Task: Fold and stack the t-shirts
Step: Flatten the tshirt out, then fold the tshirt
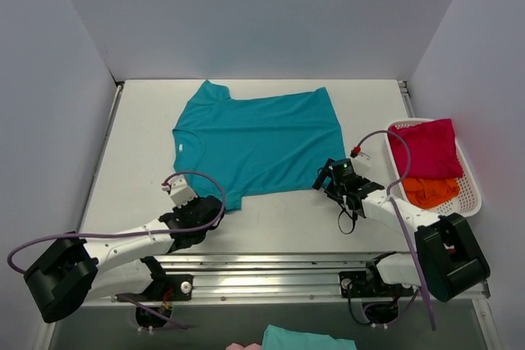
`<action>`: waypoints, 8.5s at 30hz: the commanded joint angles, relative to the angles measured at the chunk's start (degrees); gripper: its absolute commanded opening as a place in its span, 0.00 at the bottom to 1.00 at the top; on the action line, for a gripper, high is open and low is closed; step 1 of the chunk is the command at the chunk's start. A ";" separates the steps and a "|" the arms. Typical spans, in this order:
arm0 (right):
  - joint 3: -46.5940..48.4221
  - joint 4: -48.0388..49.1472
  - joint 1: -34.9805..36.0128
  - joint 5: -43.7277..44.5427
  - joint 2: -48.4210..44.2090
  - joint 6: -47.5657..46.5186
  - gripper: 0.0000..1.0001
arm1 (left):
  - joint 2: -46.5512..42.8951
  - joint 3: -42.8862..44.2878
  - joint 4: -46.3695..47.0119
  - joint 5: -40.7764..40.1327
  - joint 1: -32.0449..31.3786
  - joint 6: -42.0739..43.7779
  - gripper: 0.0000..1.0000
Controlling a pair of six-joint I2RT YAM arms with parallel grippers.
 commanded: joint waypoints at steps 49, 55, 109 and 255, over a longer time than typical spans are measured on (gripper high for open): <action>4.46 -9.63 -7.18 0.71 -6.73 -0.97 0.00 | -20.40 8.36 -9.31 11.09 9.74 13.45 0.02; 9.81 -8.66 -7.18 0.89 -3.31 -2.29 0.00 | -12.05 14.68 -4.38 11.44 10.00 17.76 0.02; 61.06 -17.18 -14.12 2.92 46.79 -4.31 0.00 | 48.76 65.55 3.28 49.39 41.64 34.02 0.06; 45.77 -13.14 -15.80 12.49 34.75 -5.45 0.95 | 45.61 55.83 12.14 41.14 40.15 40.00 0.47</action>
